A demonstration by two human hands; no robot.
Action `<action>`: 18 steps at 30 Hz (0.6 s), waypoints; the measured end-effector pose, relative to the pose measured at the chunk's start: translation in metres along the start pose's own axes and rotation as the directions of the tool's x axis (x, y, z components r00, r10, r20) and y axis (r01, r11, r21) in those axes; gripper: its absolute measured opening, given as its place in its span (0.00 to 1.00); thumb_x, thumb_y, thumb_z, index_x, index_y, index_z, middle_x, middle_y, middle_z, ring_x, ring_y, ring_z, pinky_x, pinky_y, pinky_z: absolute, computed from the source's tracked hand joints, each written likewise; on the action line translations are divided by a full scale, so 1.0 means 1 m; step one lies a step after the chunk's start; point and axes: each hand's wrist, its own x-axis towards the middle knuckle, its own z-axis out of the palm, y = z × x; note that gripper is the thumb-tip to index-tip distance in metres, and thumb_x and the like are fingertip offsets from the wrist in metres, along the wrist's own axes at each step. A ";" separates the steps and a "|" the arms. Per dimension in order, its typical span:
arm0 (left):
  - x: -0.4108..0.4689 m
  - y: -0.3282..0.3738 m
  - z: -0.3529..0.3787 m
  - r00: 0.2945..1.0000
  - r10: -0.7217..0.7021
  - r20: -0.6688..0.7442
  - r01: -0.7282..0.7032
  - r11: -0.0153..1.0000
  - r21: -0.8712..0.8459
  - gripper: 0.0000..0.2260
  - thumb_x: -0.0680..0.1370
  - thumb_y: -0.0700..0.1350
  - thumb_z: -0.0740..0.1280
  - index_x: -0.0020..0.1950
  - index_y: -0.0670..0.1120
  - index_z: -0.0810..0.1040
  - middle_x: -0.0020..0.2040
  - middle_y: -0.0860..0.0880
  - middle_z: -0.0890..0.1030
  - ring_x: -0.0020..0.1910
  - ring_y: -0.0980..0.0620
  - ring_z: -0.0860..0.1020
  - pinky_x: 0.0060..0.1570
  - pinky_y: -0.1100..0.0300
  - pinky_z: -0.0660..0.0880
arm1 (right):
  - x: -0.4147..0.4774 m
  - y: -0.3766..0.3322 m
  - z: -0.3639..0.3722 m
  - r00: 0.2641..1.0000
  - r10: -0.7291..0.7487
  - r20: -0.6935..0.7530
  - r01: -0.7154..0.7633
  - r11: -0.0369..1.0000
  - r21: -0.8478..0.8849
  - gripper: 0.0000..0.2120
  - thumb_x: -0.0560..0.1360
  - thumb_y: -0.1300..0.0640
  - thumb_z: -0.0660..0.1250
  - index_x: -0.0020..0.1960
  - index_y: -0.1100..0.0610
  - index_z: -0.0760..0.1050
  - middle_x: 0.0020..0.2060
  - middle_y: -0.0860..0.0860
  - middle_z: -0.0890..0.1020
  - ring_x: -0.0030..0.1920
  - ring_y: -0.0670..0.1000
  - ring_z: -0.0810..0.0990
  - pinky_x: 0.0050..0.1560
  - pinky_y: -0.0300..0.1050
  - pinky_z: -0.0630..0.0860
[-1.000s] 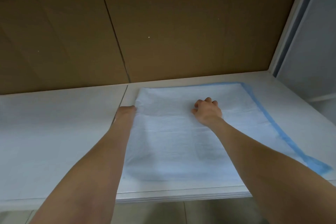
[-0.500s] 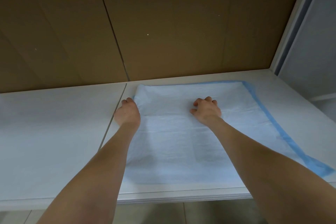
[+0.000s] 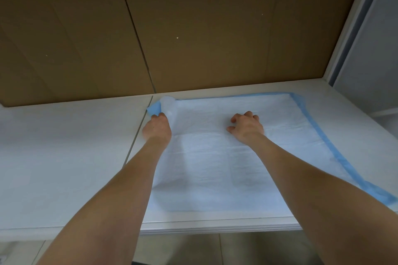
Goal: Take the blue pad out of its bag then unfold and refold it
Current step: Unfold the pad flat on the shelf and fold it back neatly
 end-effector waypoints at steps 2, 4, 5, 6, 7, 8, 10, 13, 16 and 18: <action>-0.006 -0.004 -0.001 0.998 -0.065 -0.011 0.063 0.992 -0.107 0.11 0.81 0.42 0.57 0.61 0.40 0.70 0.57 0.41 0.74 0.54 0.43 0.78 0.42 0.54 0.71 | -0.003 0.000 -0.004 0.999 -0.025 0.022 0.024 1.000 0.018 0.23 0.77 0.44 0.62 0.70 0.51 0.69 0.66 0.55 0.67 0.68 0.56 0.63 0.62 0.49 0.70; -0.012 -0.011 -0.002 0.993 -0.121 0.006 0.120 0.979 -0.166 0.13 0.80 0.45 0.58 0.61 0.40 0.68 0.55 0.41 0.74 0.52 0.42 0.77 0.41 0.55 0.69 | -0.009 0.002 -0.010 0.997 -0.062 0.037 0.061 0.998 0.029 0.25 0.75 0.41 0.64 0.69 0.50 0.69 0.65 0.54 0.68 0.67 0.56 0.64 0.61 0.49 0.70; -0.015 -0.014 -0.002 0.990 -0.139 0.030 0.142 0.975 -0.173 0.14 0.79 0.47 0.58 0.60 0.40 0.68 0.55 0.42 0.75 0.52 0.42 0.77 0.41 0.55 0.69 | -0.012 0.005 -0.014 0.996 -0.075 0.051 0.074 0.997 0.021 0.26 0.73 0.40 0.66 0.67 0.50 0.70 0.64 0.53 0.69 0.67 0.55 0.65 0.60 0.49 0.70; -0.018 -0.017 -0.001 0.988 -0.148 0.050 0.155 0.973 -0.171 0.15 0.79 0.48 0.59 0.60 0.40 0.69 0.54 0.42 0.76 0.52 0.43 0.77 0.41 0.56 0.69 | -0.016 0.009 -0.017 0.994 -0.083 0.071 0.083 0.997 0.001 0.25 0.72 0.40 0.67 0.65 0.50 0.71 0.62 0.52 0.69 0.66 0.55 0.66 0.59 0.48 0.70; -0.021 -0.019 0.000 0.987 -0.149 0.059 0.157 0.974 -0.164 0.15 0.79 0.49 0.59 0.59 0.40 0.70 0.53 0.43 0.77 0.51 0.43 0.77 0.41 0.56 0.70 | -0.018 0.012 -0.020 0.992 -0.084 0.092 0.086 0.996 -0.024 0.24 0.72 0.40 0.68 0.64 0.50 0.72 0.61 0.52 0.70 0.64 0.55 0.67 0.58 0.48 0.70; -0.024 -0.021 0.001 0.988 -0.143 0.054 0.150 0.976 -0.155 0.14 0.79 0.49 0.59 0.58 0.40 0.71 0.53 0.43 0.77 0.50 0.44 0.77 0.41 0.57 0.70 | -0.020 0.016 -0.021 0.991 -0.079 0.106 0.084 0.995 -0.047 0.21 0.73 0.41 0.67 0.62 0.50 0.73 0.60 0.52 0.70 0.63 0.55 0.68 0.57 0.48 0.71; -0.027 -0.020 0.001 0.994 -0.107 0.007 0.107 0.988 -0.114 0.12 0.80 0.48 0.59 0.57 0.40 0.72 0.52 0.43 0.78 0.50 0.44 0.78 0.40 0.57 0.70 | -0.021 0.022 -0.018 0.994 -0.065 0.093 0.072 0.995 -0.068 0.16 0.76 0.45 0.65 0.59 0.53 0.74 0.59 0.54 0.71 0.60 0.56 0.69 0.56 0.48 0.73; -0.028 -0.015 -0.005 0.998 -0.020 -0.062 0.020 1.000 0.000 0.10 0.81 0.45 0.60 0.59 0.41 0.72 0.52 0.43 0.79 0.51 0.43 0.80 0.40 0.57 0.70 | -0.023 0.021 -0.012 0.996 -0.065 0.053 0.071 0.990 -0.120 0.14 0.80 0.53 0.59 0.62 0.57 0.74 0.58 0.56 0.71 0.60 0.57 0.70 0.57 0.50 0.73; -0.027 -0.011 -0.011 0.995 0.044 -0.084 -0.036 0.995 0.090 0.08 0.80 0.40 0.61 0.58 0.41 0.72 0.52 0.43 0.78 0.48 0.43 0.80 0.38 0.56 0.71 | -0.023 0.019 -0.008 0.997 -0.057 0.056 0.066 0.985 -0.158 0.14 0.80 0.59 0.57 0.64 0.58 0.72 0.59 0.56 0.71 0.61 0.57 0.69 0.57 0.50 0.71; -0.027 -0.010 -0.012 0.995 0.062 -0.078 -0.053 0.992 0.117 0.09 0.80 0.39 0.62 0.59 0.41 0.72 0.51 0.44 0.78 0.48 0.42 0.81 0.38 0.55 0.71 | -0.023 0.020 -0.008 0.998 -0.047 0.037 0.051 0.988 -0.147 0.14 0.80 0.61 0.56 0.64 0.60 0.71 0.59 0.56 0.70 0.61 0.57 0.69 0.57 0.50 0.71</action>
